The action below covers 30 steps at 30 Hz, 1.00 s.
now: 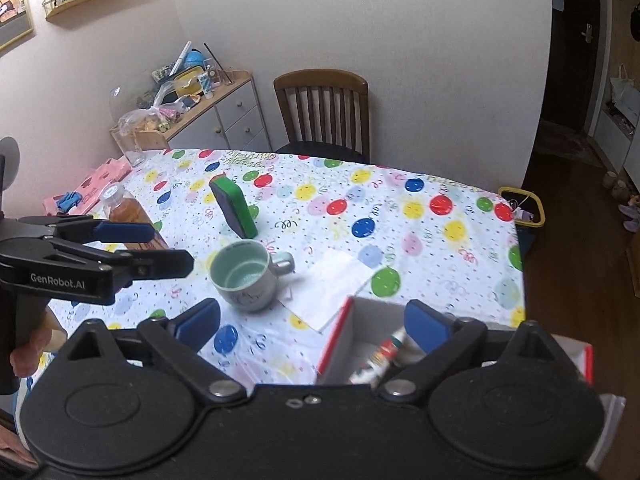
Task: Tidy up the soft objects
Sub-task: 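Withdraw both tools from the box toward the green-and-purple scouring sponge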
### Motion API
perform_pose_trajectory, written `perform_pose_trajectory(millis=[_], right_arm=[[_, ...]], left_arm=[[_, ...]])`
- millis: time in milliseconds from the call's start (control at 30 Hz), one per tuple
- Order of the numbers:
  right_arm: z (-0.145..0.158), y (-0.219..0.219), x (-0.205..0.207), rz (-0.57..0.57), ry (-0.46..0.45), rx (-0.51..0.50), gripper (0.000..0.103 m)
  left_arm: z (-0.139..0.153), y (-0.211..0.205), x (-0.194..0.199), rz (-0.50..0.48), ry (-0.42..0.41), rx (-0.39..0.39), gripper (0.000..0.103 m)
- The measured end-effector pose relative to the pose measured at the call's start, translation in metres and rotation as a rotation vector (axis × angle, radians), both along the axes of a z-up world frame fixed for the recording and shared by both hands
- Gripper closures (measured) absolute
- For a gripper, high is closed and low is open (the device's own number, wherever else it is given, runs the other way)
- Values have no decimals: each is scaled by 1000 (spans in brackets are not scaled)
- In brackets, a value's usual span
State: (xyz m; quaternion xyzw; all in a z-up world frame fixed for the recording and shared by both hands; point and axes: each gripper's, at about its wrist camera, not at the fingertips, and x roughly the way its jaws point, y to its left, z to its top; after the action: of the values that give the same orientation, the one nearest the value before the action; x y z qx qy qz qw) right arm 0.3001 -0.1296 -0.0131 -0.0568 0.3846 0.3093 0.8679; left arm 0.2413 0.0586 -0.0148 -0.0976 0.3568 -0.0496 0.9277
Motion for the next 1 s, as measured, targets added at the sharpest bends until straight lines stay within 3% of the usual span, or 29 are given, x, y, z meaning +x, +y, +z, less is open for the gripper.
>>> perform_pose_trajectory(millis=[67,100,600,1000], right_arm=[[-3,13,7,-10,9,-7,2],[-4,19,11,-14,17,-7,2],[-43,90,88,-183,118,-60,1],[-90,126,151,-284,217,-118,1]], left_arm=[[-1,14,4,15,-3,9,1],[-1,21,6,22,-4,12,0],[-46,121,62,175,4,9,0],[-95,145,116,192,51,66,0]])
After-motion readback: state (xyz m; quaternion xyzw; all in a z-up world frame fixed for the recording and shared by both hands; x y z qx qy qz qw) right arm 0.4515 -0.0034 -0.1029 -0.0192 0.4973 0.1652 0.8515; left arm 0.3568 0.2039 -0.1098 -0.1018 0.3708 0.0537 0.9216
